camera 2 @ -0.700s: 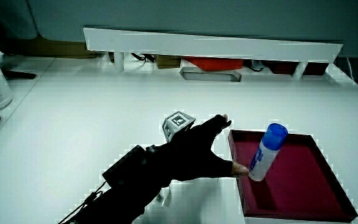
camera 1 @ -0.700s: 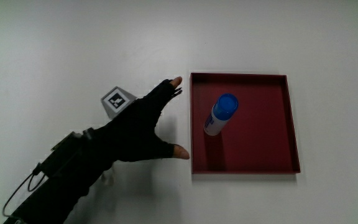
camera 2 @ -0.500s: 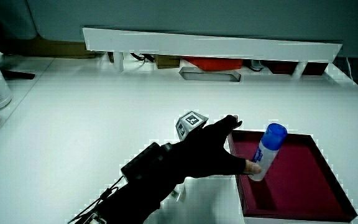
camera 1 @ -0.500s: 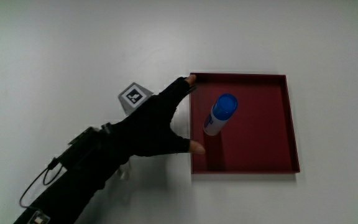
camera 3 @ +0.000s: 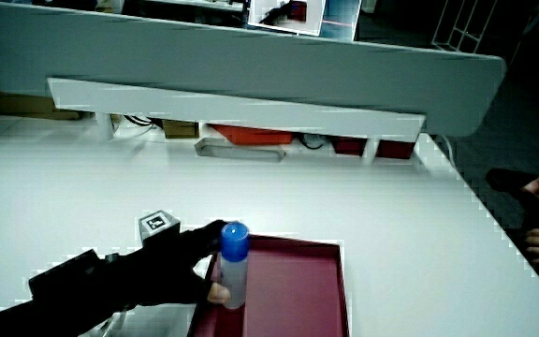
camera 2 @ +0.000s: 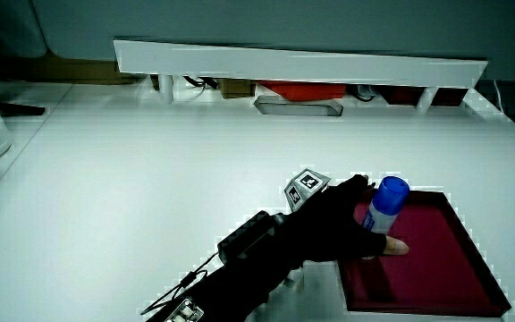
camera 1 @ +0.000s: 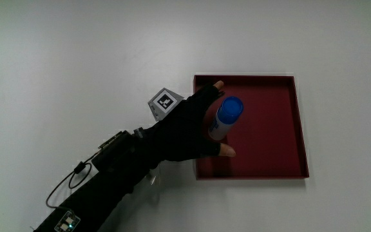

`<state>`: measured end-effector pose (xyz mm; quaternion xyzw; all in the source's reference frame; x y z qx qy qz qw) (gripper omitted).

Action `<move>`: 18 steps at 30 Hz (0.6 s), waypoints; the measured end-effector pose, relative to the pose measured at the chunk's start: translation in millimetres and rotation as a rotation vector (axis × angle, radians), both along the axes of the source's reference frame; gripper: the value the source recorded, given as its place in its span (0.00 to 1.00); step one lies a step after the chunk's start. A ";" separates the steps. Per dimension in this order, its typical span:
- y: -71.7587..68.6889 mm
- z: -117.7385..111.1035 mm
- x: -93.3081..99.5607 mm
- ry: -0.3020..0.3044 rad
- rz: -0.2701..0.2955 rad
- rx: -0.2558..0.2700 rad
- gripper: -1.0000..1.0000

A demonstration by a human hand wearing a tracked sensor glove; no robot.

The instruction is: Pick glue from plate

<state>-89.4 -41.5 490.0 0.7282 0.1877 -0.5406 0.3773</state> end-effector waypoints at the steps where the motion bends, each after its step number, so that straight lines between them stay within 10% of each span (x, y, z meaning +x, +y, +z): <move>1: -0.7 3.2 4.2 0.014 0.004 0.020 0.50; 18: 2.3 24.1 31.9 0.045 -0.066 0.105 0.50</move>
